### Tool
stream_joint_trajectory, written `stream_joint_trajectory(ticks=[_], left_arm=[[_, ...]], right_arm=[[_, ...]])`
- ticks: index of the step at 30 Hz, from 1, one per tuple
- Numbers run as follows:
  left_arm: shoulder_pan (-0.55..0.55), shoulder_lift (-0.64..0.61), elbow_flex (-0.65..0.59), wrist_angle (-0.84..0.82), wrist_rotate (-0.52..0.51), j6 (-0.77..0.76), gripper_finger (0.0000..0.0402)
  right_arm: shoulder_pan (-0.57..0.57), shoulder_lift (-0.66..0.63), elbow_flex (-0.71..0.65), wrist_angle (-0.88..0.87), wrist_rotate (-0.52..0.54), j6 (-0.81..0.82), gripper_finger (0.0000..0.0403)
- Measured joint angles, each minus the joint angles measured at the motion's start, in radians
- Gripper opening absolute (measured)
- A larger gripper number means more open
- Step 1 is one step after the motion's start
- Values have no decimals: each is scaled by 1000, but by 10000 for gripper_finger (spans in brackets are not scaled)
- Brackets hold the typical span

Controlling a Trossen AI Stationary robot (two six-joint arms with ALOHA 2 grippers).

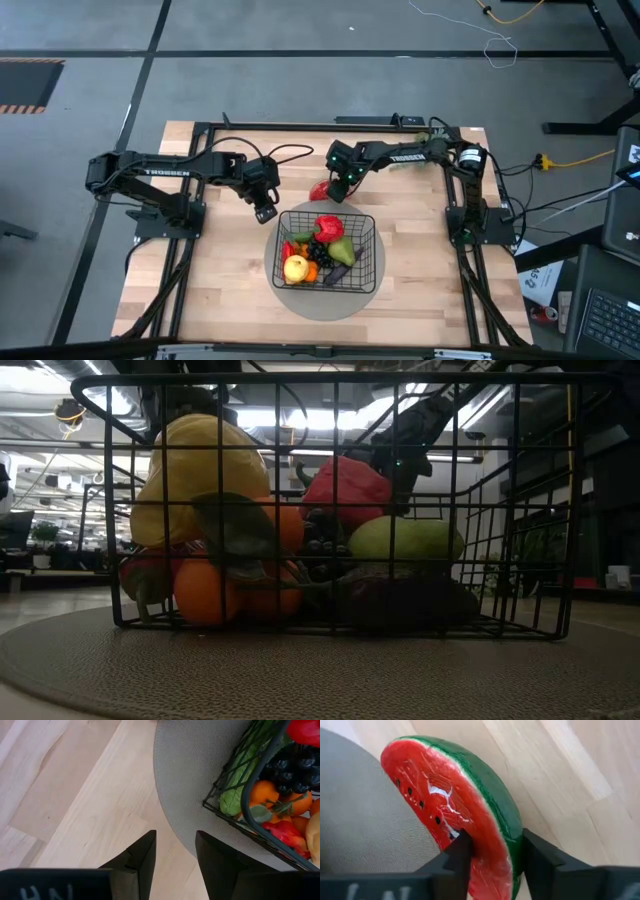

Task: Build produce basket
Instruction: Put the red watermelon into the black wire basket

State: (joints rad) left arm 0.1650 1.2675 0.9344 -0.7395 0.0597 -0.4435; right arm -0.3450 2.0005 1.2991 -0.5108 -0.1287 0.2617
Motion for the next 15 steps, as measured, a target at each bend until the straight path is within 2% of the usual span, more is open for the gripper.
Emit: stream_joint_trajectory(ticks=[3,8,13,15], left_arm=[[0,0,0,0,0,0,133],[0,0,0,0,0,0,133],[0,0,0,0,0,0,133],[0,0,0,0,0,0,133]], right_arm=[[-2,-3,0,-1,1,23,114],[-4,-12,45,-71,5,26,114],[-4,-23,193,-217,14,25,114],[-4,-23,269,-309,51,24,114]])
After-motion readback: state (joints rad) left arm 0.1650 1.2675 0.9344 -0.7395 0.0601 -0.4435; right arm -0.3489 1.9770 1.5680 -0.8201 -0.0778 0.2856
